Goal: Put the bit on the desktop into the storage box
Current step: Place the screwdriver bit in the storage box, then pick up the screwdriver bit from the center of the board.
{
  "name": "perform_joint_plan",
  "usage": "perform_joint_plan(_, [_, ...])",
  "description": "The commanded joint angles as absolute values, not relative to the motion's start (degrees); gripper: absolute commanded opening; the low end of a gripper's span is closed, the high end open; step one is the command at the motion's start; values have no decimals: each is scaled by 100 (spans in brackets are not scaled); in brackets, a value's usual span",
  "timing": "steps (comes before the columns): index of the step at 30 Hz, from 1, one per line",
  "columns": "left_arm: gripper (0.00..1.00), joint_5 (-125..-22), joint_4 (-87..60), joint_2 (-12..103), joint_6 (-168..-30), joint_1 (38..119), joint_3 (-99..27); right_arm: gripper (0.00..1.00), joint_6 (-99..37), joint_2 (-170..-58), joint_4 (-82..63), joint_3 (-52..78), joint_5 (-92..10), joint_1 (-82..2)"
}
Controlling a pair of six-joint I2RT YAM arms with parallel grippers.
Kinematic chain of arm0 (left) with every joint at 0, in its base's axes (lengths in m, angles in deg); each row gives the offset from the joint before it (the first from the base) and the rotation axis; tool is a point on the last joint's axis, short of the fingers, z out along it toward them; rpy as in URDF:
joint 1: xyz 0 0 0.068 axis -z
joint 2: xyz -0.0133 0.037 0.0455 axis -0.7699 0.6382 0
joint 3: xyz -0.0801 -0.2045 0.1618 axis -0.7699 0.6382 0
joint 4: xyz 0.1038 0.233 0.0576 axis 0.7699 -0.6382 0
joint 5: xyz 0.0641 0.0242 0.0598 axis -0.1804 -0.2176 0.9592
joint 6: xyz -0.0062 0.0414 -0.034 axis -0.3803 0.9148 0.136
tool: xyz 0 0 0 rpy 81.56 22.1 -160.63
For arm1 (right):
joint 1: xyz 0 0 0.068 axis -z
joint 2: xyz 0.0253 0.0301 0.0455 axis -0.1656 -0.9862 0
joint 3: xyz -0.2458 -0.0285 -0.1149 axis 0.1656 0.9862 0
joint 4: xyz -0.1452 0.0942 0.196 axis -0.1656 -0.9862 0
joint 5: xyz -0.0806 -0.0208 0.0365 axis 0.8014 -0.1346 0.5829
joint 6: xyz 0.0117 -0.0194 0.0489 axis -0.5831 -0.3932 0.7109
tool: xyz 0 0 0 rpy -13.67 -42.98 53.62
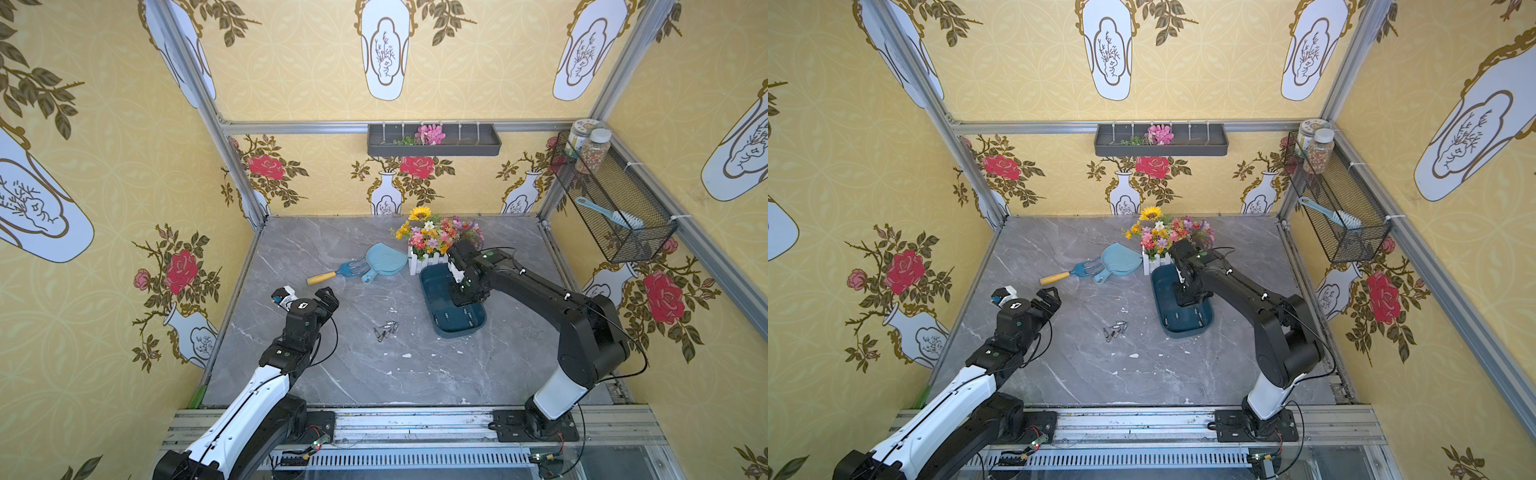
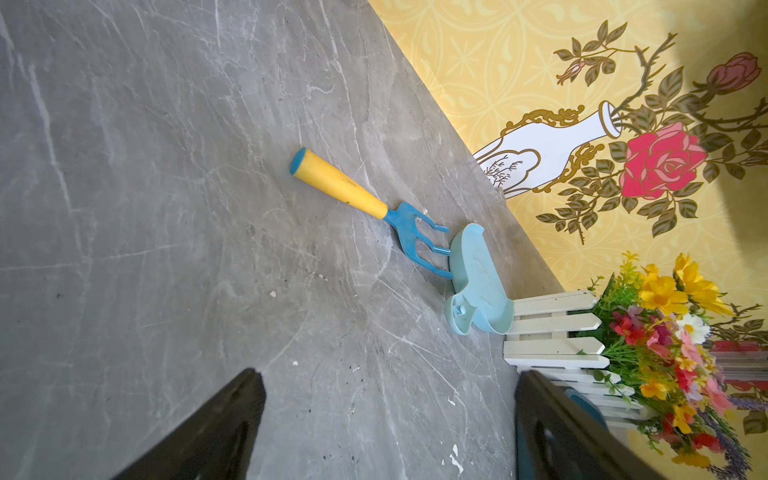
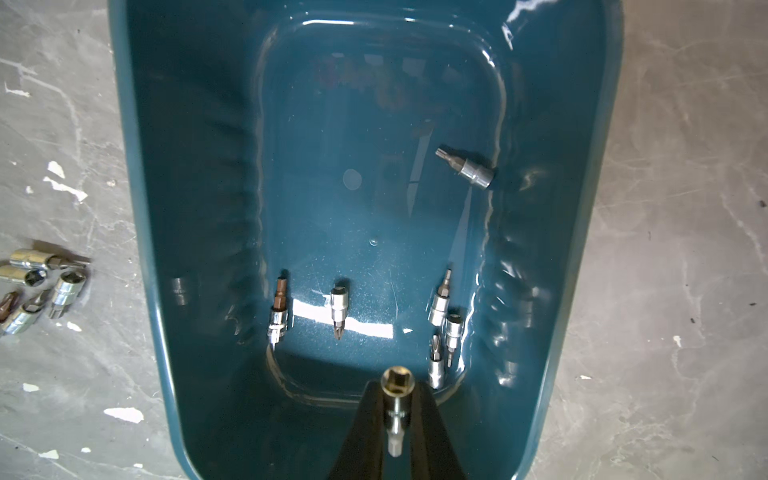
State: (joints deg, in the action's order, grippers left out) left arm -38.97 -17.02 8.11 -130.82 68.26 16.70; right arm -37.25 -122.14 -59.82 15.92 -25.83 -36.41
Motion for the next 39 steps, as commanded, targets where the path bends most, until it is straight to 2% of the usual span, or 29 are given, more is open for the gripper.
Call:
perform_joint_plan(1, [100, -3917, -1630, 807, -13103, 6819, 1702, 13, -3753, -12180, -5934, 1624, -2587, -3628])
perform_joint_plan(6, [100, -3917, -1633, 781, -13103, 6808, 1711, 14, -3753, -12137, -5917, 1669, -2573, -3625])
perform_joint_plan(9, [100, -3923, -1635, 781, -13103, 6810, 1711, 18, -3753, -12108, -5925, 1684, -2561, -3616])
perform_joint_plan(20, [100, -3989, -1620, 772, -13063, 6810, 1702, 51, -3815, -11867, -5907, 1774, -2362, -3599])
perform_joint_plan(34, [100, -4491, -1842, 911, -12576, 6812, 1325, 70, -3902, -11040, -5481, 2154, -2317, -3422])
perform_joint_plan(39, [96, -5009, -2253, 1141, -12033, 6810, 854, 85, -3903, -10306, -5067, 2547, -2273, -3149])
